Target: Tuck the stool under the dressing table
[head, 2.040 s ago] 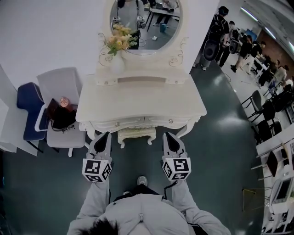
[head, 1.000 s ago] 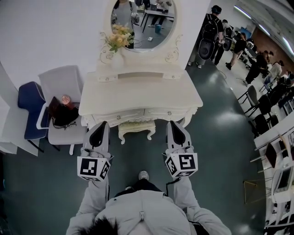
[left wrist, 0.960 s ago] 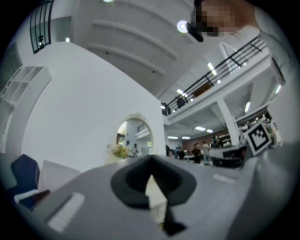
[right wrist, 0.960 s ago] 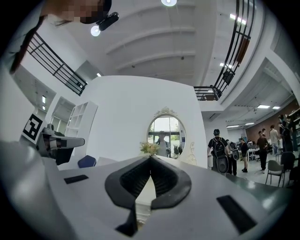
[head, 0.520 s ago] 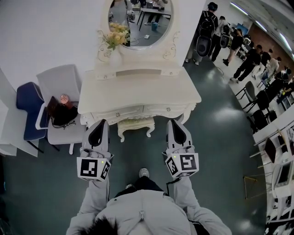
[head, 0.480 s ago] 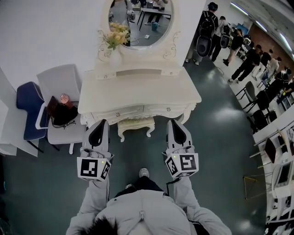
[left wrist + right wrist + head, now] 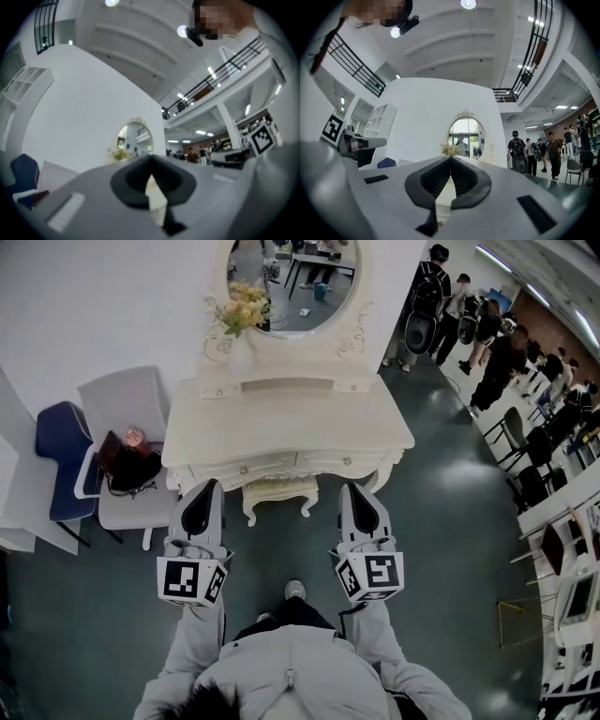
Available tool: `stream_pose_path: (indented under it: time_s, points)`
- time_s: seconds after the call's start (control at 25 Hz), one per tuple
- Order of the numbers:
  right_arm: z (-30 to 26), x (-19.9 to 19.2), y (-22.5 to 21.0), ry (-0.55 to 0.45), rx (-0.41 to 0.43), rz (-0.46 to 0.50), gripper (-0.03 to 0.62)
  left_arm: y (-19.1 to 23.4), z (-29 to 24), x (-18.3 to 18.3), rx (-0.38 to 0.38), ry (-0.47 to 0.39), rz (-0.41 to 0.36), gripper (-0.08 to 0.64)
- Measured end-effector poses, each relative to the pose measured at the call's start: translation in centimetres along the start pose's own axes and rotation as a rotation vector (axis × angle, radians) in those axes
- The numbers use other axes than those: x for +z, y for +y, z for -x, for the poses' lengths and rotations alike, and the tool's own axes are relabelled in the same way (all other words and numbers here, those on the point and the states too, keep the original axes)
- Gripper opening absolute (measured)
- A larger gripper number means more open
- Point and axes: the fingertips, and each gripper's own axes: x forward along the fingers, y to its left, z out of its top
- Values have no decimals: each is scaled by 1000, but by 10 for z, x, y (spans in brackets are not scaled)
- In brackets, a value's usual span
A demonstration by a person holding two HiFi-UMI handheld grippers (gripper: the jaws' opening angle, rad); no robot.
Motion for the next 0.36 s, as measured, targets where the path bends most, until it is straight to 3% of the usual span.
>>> stream_pose_path:
  time_s: [0.36]
  points:
    - [-1, -1, -7, 1, -12, -5, -8, 5, 0, -7, 15, -4, 40, 5]
